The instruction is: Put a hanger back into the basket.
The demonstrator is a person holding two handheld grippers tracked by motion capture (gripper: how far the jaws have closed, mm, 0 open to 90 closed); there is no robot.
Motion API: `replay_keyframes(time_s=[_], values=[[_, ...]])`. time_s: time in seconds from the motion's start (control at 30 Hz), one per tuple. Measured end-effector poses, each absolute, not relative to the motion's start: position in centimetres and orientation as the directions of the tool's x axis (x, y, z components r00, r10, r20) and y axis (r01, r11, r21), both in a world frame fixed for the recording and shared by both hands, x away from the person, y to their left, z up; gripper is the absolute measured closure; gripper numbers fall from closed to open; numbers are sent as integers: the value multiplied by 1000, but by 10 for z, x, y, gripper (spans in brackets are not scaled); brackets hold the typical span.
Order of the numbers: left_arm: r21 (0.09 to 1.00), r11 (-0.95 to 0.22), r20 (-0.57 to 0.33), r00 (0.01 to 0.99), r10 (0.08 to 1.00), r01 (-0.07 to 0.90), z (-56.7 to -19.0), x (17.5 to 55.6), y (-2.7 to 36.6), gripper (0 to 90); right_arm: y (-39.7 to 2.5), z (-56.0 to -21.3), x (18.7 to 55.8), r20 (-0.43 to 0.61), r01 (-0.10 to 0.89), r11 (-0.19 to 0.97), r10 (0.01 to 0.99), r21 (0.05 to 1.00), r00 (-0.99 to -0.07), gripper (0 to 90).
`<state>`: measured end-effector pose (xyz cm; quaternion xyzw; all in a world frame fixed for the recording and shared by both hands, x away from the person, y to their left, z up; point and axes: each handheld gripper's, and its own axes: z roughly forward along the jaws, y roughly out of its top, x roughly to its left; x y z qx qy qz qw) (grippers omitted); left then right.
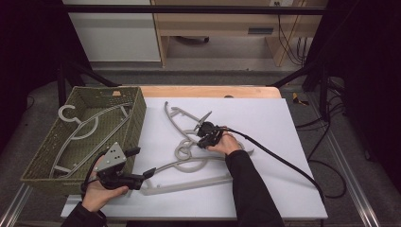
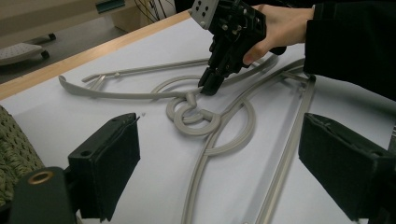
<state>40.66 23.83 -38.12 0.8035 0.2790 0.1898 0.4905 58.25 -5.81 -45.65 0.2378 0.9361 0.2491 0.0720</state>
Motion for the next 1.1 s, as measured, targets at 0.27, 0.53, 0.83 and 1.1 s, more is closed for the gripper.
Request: replay_keyframes(time_s=[0.27, 0.53, 0.83, 1.1], values=[[895, -362, 32, 771, 636, 261, -381, 406, 239, 123, -63, -443, 581, 35, 446, 740, 499, 504, -866, 830], [896, -360, 35, 770, 637, 258, -380, 406, 240, 123, -70, -425, 574, 68, 442, 739, 477, 508, -876, 831], [898, -361, 40, 770, 637, 251, -377, 405, 241, 122, -83, -396, 558, 87, 389, 753, 408, 531, -909, 831], [897, -373, 58, 774, 630, 236, -374, 404, 239, 121, -94, -372, 533, 114, 351, 755, 350, 554, -930, 831]])
